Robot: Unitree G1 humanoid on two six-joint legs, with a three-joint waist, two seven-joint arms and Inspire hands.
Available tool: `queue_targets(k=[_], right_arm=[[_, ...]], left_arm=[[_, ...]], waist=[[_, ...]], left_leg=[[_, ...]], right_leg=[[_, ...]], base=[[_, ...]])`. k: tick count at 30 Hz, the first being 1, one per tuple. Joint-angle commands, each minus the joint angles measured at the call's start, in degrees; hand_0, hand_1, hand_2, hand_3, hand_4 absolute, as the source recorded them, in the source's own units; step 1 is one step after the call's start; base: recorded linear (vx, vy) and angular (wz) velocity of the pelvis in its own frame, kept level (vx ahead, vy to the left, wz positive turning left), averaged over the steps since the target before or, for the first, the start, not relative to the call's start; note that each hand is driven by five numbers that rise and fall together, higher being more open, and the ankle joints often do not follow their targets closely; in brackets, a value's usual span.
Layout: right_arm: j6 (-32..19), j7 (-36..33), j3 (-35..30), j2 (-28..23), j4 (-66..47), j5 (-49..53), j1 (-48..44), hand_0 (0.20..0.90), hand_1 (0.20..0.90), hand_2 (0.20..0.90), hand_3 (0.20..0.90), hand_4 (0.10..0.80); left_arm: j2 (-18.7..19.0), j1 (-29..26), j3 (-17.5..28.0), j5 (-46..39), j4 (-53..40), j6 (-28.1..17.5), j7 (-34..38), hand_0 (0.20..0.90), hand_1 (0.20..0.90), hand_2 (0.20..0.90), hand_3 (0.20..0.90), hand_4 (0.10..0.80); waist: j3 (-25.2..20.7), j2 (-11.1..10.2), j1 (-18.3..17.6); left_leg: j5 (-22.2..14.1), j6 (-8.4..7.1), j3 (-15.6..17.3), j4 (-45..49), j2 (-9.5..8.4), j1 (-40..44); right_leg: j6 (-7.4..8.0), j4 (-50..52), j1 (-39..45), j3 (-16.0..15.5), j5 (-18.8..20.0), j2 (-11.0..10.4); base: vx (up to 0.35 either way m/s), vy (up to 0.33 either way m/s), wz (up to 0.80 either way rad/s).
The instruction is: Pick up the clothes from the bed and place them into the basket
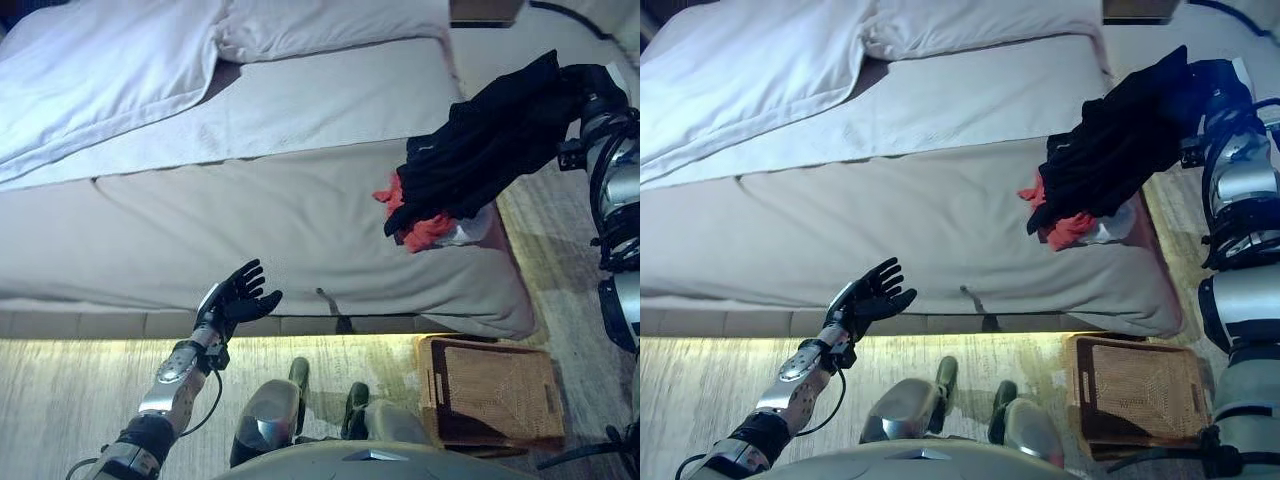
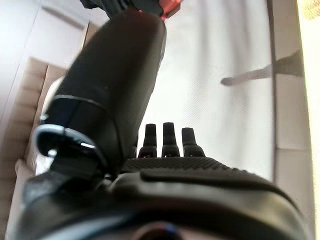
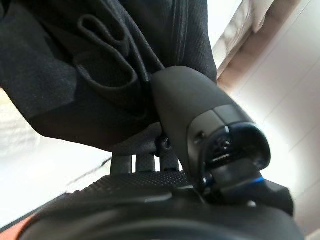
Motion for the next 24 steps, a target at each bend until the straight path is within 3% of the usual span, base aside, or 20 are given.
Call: queue_targets(k=[1, 13, 24], right_arm=[[-7.6, -2.3, -2.5, -7.6, -8.7, 3.0, 5.4, 0.3, 0.3, 0.3, 0.2, 0.1], [-9.5, -7.6, -19.7, -5.1, -29.4, -6.0, 34.8, 0.3, 0.3, 0.3, 0.2, 0.1], [-8.7, -8.9, -28.5, 0.9, -31.0, -2.6, 46.9, 0.3, 0.3, 0.3, 0.2, 0.1]], left_arm=[[-0.8, 0.5, 0.5, 0.7, 0.0, -5.5, 0.7, 0.9, 0.9, 0.9, 0.9, 0.8], [-2.6, -0.7, 3.8, 3.5, 4.2, -6.1, -1.3, 0.9, 0.9, 0.9, 0.9, 0.8], [-4.0, -0.8, 4.9, 6.9, 5.2, -6.4, -3.6, 0.9, 0.9, 0.9, 0.9, 0.8]], waist=[[-10.6, -1.4, -4.1], [-11.9, -0.9, -12.8], [-11.7, -0.2, -16.8]], left_leg=[[-5.8, -0.98, 1.3, 0.6, 2.58, -0.3], [-5.1, -0.88, 7.2, -5.8, 3.74, 3.1], [-6.1, -0.41, 11.2, -6.3, 3.97, 4.5]], right_leg=[[0.5, -3.6, -0.5, 1.8, 3.8, -0.4], [2.62, -7.7, -1.4, 9.5, 6.9, 1.0], [3.8, -8.8, -2.4, 13.7, 8.4, 1.9]], base=[[0.02, 0.022, -0.35], [0.003, 0.017, -0.3], [-0.01, -0.001, -0.26]])
